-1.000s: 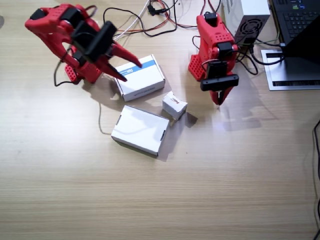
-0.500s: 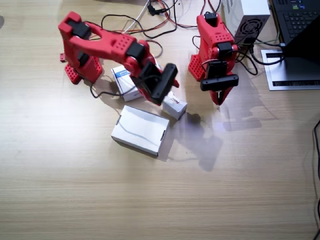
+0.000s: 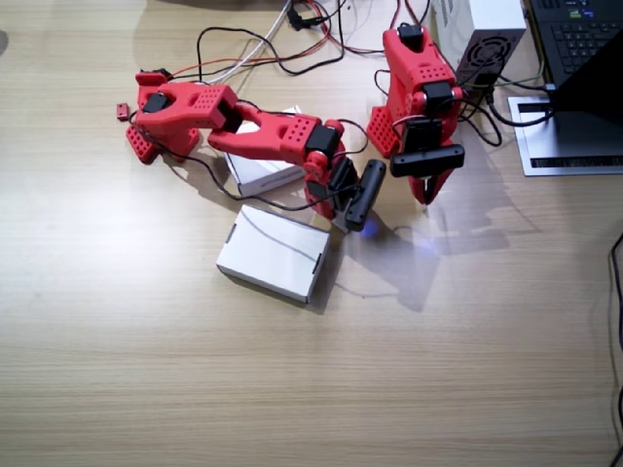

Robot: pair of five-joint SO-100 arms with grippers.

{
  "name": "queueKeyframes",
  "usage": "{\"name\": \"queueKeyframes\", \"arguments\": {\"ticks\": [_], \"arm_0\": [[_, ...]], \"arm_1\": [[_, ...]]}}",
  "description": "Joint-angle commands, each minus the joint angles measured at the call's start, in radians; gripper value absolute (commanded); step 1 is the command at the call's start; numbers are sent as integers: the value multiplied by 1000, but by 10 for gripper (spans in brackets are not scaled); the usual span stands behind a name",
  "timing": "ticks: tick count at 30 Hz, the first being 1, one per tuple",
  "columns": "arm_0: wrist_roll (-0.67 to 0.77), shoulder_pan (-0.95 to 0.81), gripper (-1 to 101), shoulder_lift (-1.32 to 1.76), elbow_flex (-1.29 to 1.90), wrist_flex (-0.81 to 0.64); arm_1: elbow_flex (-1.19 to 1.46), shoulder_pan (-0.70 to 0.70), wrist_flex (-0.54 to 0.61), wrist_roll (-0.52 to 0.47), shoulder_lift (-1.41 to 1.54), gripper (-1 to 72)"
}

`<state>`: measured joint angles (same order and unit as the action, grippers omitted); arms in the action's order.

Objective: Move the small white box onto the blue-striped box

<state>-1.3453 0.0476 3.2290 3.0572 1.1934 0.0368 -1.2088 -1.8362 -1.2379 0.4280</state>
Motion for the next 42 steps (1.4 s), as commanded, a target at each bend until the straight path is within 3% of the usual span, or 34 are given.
{"name": "queueKeyframes", "arguments": {"ticks": [1, 4, 7, 12, 22, 26, 31, 33, 36, 40, 42], "arm_0": [[-25, -14, -1, 15, -18, 2], [-26, -15, -1, 15, -18, 2], [-25, -11, -1, 15, -18, 2], [-26, -9, -1, 15, -18, 2], [-18, -9, -1, 15, -18, 2], [-15, -14, -1, 18, -18, 2], [-11, -11, -1, 20, -18, 5], [-11, -8, -1, 20, -18, 5], [-6, -20, -1, 37, -18, 14], [8, -20, -1, 37, -20, -14], [40, -34, 50, 35, -58, -17]], "arm_1": [[-71, -43, -34, 26, 61, 44], [-57, -58, -37, 35, 115, 95], [-40, -83, -37, 51, 210, 69], [11, -83, -37, 54, 405, 93], [414, 193, -37, -9, 726, 121], [479, 307, -37, -57, 724, 132], [548, 339, -35, -81, 676, 144], [597, 339, -35, -83, 655, 199], [635, 325, -20, -60, 647, 378], [588, 353, -8, -66, 627, 445], [541, 365, -17, -58, 637, 462]]}}
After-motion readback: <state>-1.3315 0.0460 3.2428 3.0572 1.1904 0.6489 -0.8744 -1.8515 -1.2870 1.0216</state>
